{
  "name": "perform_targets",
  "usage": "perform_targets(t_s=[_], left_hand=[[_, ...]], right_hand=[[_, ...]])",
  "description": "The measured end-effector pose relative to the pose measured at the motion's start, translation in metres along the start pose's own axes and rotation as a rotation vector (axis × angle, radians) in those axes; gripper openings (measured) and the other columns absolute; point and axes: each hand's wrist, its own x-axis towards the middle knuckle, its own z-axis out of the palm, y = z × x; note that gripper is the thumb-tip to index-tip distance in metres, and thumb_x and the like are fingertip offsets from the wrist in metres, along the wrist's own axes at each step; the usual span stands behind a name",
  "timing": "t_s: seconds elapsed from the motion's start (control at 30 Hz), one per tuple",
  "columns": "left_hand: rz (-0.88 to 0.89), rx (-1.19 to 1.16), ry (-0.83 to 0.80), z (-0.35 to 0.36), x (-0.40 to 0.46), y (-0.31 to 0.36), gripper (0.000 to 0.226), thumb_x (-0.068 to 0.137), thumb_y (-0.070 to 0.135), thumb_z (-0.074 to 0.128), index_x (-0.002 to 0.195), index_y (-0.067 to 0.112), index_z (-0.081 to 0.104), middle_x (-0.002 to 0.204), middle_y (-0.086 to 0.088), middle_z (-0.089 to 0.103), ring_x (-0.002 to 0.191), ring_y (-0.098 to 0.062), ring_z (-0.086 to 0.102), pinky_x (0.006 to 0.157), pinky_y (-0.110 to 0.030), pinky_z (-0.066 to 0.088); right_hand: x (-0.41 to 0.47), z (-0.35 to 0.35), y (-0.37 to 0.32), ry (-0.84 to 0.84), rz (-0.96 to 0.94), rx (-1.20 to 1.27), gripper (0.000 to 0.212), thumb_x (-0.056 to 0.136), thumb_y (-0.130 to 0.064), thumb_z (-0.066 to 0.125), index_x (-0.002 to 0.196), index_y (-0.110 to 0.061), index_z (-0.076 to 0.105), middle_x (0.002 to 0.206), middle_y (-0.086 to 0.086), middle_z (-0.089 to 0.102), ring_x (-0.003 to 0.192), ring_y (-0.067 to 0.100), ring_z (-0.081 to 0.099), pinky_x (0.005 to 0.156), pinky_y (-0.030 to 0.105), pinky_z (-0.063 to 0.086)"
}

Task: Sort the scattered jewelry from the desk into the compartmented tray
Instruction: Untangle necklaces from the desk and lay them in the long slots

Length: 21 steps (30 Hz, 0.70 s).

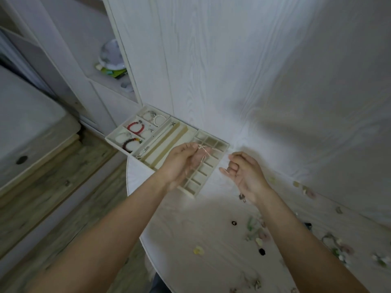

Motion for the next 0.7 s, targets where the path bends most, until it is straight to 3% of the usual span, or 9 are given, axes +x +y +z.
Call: perform_targets(t_s=[0.1,0.23,0.33,0.4,0.57,0.7], left_hand=[[-0.059,-0.208,-0.009,0.001,-0.003,0.006,0.017,0.097,0.014,0.046,0.087,0.010,0.058,0.082,-0.004,0.069,0.079,-0.013,0.067,0.083,-0.030,0.053],[-0.012,-0.396,0.131,-0.010,0.000,0.021,0.010,0.094,0.011,0.051,0.095,0.009,0.061,0.074,0.000,0.066,0.069,-0.009,0.063,0.082,-0.029,0.053],[0.020,-0.625,0.174,-0.022,0.002,0.034,0.012,0.095,0.008,0.049,0.094,0.006,0.061,0.069,0.000,0.065,0.060,-0.004,0.062,0.077,-0.025,0.055],[0.053,-0.514,0.186,-0.027,0.001,0.038,0.017,0.096,0.003,0.044,0.100,0.005,0.061,0.069,0.001,0.067,0.058,-0.003,0.062,0.074,-0.021,0.055],[0.207,0.149,0.294,-0.041,-0.004,0.034,0.019,0.097,0.003,0.043,0.104,0.008,0.060,0.085,0.002,0.071,0.070,-0.004,0.062,0.082,-0.020,0.053],[0.289,0.288,0.355,-0.052,-0.006,0.040,0.017,0.095,0.000,0.047,0.093,0.011,0.060,0.079,0.006,0.072,0.072,-0.006,0.062,0.076,-0.016,0.052]], right_hand=[[0.004,0.013,-0.004,-0.022,0.014,-0.064,0.019,0.094,-0.003,0.050,0.077,-0.011,0.051,0.050,-0.004,0.038,0.044,0.008,0.035,0.073,0.029,0.056],[0.004,0.025,-0.008,0.015,0.037,-0.132,0.015,0.093,-0.008,0.055,0.078,-0.012,0.053,0.051,-0.005,0.040,0.038,0.005,0.032,0.045,0.018,0.044],[0.002,0.033,-0.005,-0.019,0.058,-0.158,0.014,0.094,-0.011,0.054,0.081,-0.013,0.054,0.054,-0.004,0.044,0.036,0.004,0.031,0.040,0.018,0.040],[0.001,0.037,-0.002,-0.049,0.061,-0.216,0.014,0.095,-0.013,0.052,0.081,-0.013,0.053,0.057,-0.003,0.048,0.035,0.005,0.030,0.040,0.019,0.041],[0.006,0.036,0.000,0.013,0.035,-0.370,0.013,0.095,-0.014,0.053,0.083,-0.012,0.055,0.062,0.000,0.049,0.035,0.005,0.030,0.041,0.019,0.040],[0.015,0.035,0.009,0.073,0.048,-0.557,0.010,0.094,-0.011,0.052,0.084,-0.012,0.057,0.064,0.001,0.052,0.036,0.005,0.033,0.042,0.020,0.042]])
